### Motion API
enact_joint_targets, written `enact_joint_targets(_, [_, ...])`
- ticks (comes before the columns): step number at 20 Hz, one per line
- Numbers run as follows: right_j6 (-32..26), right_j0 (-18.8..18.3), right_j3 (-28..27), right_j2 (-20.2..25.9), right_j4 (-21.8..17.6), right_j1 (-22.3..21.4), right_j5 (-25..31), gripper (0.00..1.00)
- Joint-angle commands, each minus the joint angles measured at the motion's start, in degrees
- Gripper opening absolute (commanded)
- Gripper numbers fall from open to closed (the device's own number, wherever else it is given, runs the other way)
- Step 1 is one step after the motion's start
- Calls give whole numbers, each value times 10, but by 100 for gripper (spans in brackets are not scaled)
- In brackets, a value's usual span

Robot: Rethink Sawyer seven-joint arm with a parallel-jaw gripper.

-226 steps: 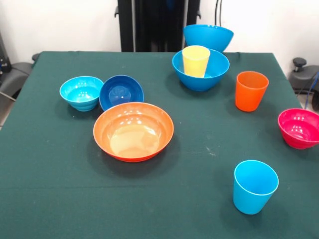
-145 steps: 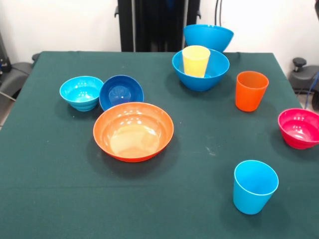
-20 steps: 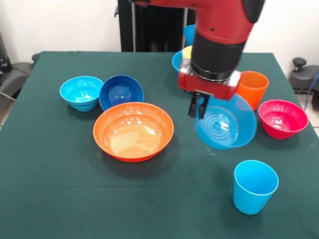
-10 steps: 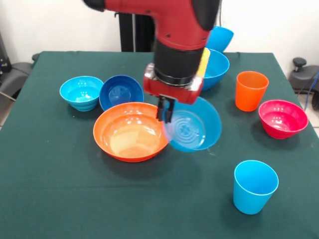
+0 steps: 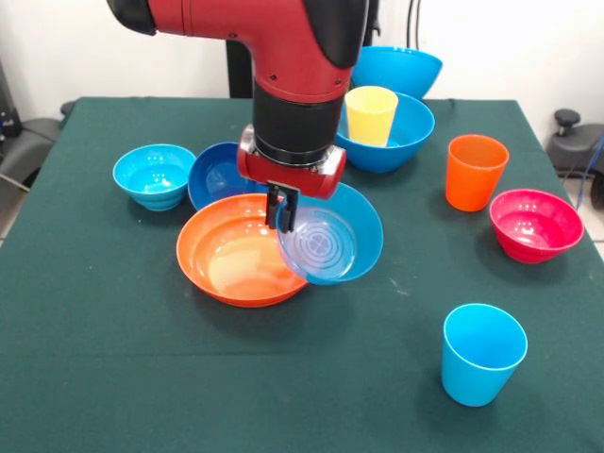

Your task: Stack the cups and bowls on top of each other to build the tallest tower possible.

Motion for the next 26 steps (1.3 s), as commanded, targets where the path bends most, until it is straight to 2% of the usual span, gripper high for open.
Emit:
enact_joint_targets(1, [-151, 7, 35, 75, -45, 6, -9, 0])
enact_joint_targets(13, [-139, 2, 50, 81, -60, -2, -10, 0])
enact_joint_targets(26, [-163, -27, 83, 71, -81, -42, -12, 0])
